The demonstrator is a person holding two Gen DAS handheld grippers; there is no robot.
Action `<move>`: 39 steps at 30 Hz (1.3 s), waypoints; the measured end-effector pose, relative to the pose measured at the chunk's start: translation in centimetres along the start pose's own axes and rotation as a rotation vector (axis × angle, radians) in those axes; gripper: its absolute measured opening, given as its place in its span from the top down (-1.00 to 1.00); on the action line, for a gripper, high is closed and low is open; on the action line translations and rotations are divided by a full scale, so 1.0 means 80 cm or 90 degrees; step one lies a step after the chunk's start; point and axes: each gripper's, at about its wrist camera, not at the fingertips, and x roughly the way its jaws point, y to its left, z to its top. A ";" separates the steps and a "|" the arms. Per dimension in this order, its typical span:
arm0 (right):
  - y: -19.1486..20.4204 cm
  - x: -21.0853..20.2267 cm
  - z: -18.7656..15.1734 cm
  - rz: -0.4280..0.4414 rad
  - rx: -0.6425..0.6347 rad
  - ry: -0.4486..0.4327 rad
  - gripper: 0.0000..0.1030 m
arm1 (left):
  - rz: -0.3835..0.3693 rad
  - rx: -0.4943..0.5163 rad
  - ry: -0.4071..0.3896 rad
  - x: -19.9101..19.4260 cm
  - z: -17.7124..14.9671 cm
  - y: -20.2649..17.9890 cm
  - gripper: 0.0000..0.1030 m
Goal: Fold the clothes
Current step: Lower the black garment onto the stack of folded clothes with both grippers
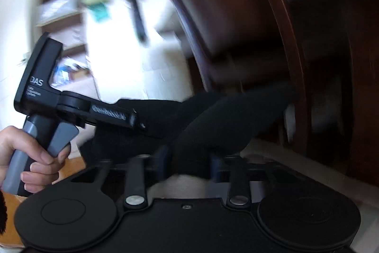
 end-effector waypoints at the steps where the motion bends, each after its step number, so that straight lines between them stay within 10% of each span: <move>1: -0.016 0.017 -0.016 -0.013 0.048 0.049 -0.30 | 0.015 0.021 0.025 0.026 -0.013 0.002 -0.24; 6: -0.058 0.011 -0.088 0.044 0.226 0.080 -0.30 | 0.011 0.082 0.018 0.041 -0.071 0.007 -0.32; 11: -0.055 0.004 -0.100 0.065 0.217 0.082 -0.28 | -0.029 0.020 0.008 0.034 -0.082 0.034 -0.42; 16: -0.065 0.018 -0.093 0.162 0.397 0.103 0.64 | -0.037 0.004 -0.010 0.037 -0.079 0.043 -0.42; 23: -0.081 0.038 -0.086 0.306 0.687 0.136 0.68 | -0.072 -0.017 -0.076 0.027 -0.048 0.050 -0.42; 30: -0.095 0.045 -0.106 0.201 0.543 0.229 0.61 | -0.024 0.037 0.024 0.065 -0.068 0.025 -0.72; 35: -0.112 0.014 -0.047 0.116 0.420 0.150 -0.09 | -0.101 -0.093 0.042 0.076 -0.079 0.061 -0.73; 39: -0.138 0.008 0.006 0.065 0.413 0.076 -0.22 | -0.113 -0.110 0.043 0.078 -0.084 0.070 -0.79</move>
